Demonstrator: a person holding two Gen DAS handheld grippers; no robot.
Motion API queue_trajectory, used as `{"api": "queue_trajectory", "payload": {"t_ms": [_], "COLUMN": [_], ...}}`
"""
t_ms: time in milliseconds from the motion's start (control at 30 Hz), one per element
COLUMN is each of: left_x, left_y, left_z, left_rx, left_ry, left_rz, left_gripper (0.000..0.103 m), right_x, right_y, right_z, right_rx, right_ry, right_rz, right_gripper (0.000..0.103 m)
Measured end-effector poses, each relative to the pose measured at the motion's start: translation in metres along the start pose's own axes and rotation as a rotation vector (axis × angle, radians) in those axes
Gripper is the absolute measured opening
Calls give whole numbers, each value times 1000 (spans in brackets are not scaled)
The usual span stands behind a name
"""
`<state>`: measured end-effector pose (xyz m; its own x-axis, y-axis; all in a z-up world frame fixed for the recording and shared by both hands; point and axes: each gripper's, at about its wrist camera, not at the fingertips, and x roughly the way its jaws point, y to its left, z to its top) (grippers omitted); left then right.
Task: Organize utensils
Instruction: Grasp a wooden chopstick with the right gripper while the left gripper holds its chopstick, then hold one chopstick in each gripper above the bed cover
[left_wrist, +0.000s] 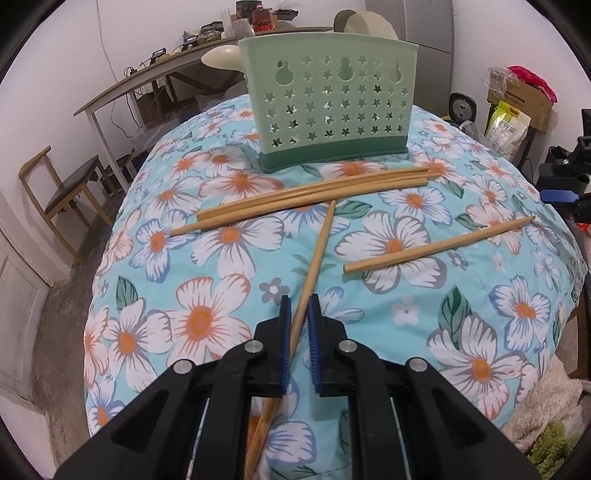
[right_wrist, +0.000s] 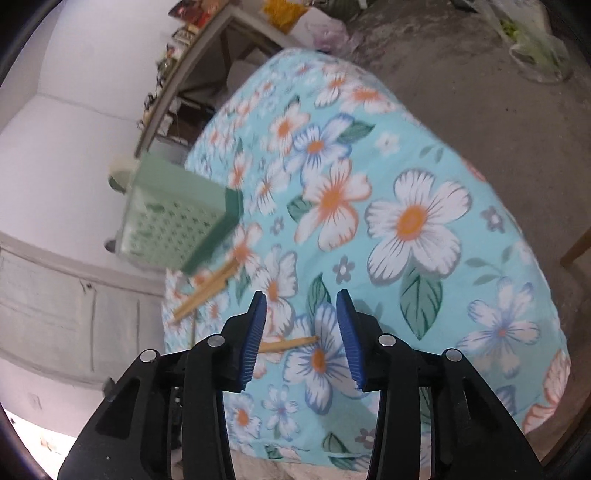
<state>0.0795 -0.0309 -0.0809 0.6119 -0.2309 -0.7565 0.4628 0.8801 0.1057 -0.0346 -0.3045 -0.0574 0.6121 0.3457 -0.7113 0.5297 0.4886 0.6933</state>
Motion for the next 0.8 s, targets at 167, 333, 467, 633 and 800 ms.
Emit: {"api": "queue_trajectory", "payload": {"t_ms": [167, 333, 467, 633, 800], "left_x": [1, 1, 1, 1, 1], "left_y": [1, 3, 3, 4, 5], "left_z": [0, -1, -1, -2, -2], "left_rx": [-6, -11, -9, -12, -7], "left_ry": [-2, -4, -4, -8, -7], "left_rz": [-9, -17, -23, -30, -33], "left_gripper": [9, 9, 9, 9, 9], "right_x": [34, 66, 77, 88, 101], "right_y": [5, -2, 3, 10, 24], "right_z": [-17, -14, 1, 15, 30], "right_rx": [72, 158, 177, 155, 46], "right_ry": [157, 161, 98, 44, 16], "right_rz": [63, 59, 45, 0, -61], "right_gripper": [41, 36, 35, 19, 14]}}
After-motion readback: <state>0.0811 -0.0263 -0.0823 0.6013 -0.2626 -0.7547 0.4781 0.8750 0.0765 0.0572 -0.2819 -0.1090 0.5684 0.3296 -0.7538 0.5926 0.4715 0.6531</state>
